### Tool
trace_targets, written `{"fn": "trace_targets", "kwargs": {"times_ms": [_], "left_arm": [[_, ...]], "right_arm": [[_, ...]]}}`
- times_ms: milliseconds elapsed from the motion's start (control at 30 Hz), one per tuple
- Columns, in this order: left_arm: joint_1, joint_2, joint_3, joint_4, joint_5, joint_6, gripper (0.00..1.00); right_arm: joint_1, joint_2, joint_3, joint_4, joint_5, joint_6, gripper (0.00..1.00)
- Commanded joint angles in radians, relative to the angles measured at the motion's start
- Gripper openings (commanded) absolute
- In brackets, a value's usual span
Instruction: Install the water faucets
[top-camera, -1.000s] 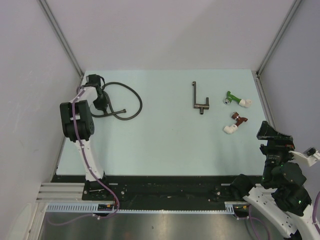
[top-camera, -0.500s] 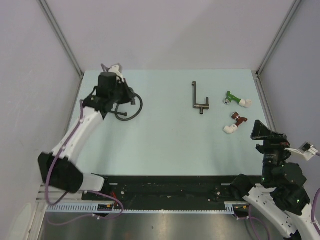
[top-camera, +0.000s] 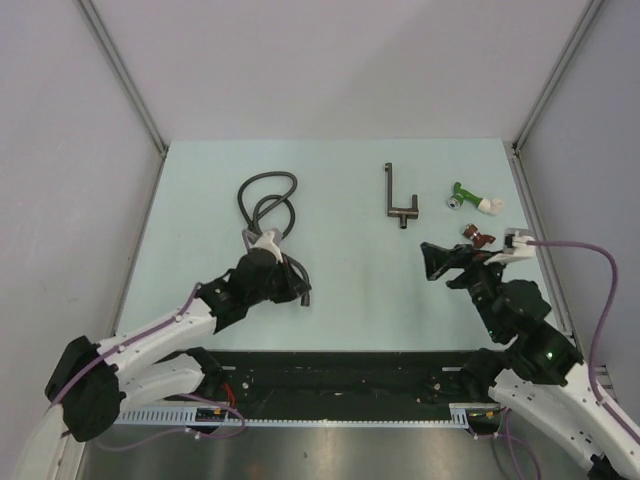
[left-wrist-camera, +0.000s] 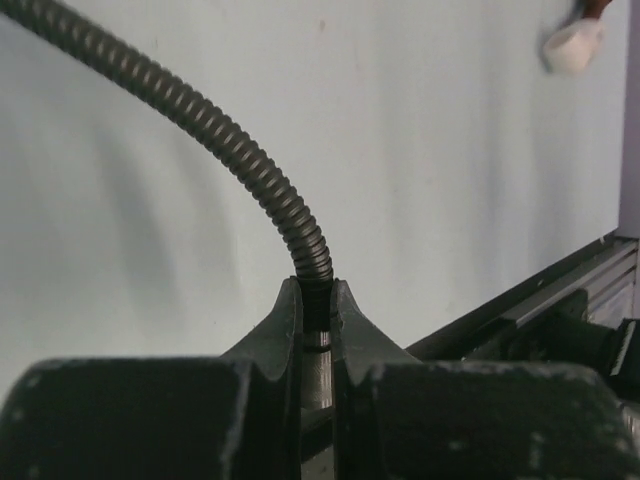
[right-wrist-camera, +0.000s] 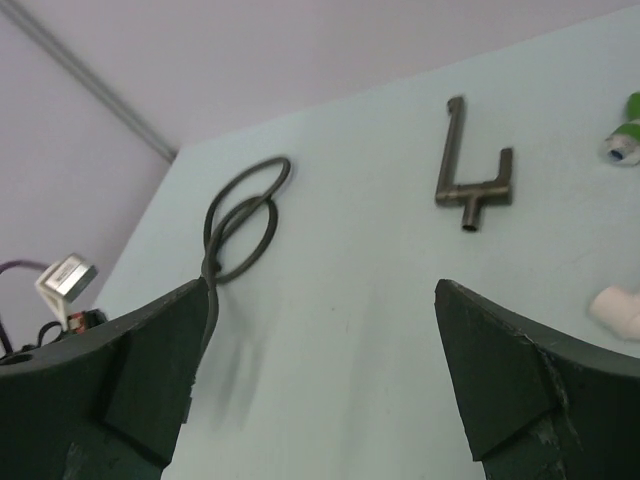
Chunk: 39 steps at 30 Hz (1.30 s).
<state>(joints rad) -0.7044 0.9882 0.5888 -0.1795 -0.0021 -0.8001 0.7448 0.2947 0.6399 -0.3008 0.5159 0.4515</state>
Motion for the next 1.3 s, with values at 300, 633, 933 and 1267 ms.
{"fn": "trace_targets", "kwargs": {"times_ms": [300, 633, 933, 1267], "left_arm": [[-0.254, 0.28, -0.092, 0.439, -0.029, -0.231, 0.36], [-0.253, 0.189, -0.073, 0.347, -0.096, -0.111, 0.56], [-0.247, 0.187, 0.132, 0.057, -0.133, 0.413, 0.71], [-0.248, 0.469, 0.247, 0.06, -0.082, 0.965, 0.82]], "right_arm": [[0.005, 0.305, 0.052, -0.106, -0.347, 0.144, 1.0], [0.057, 0.475, 0.047, -0.17, -0.419, 0.139, 0.97], [0.059, 0.523, 0.027, -0.182, -0.327, 0.157, 0.93], [-0.068, 0.402, -0.003, -0.228, -0.333, 0.176, 0.93]]}}
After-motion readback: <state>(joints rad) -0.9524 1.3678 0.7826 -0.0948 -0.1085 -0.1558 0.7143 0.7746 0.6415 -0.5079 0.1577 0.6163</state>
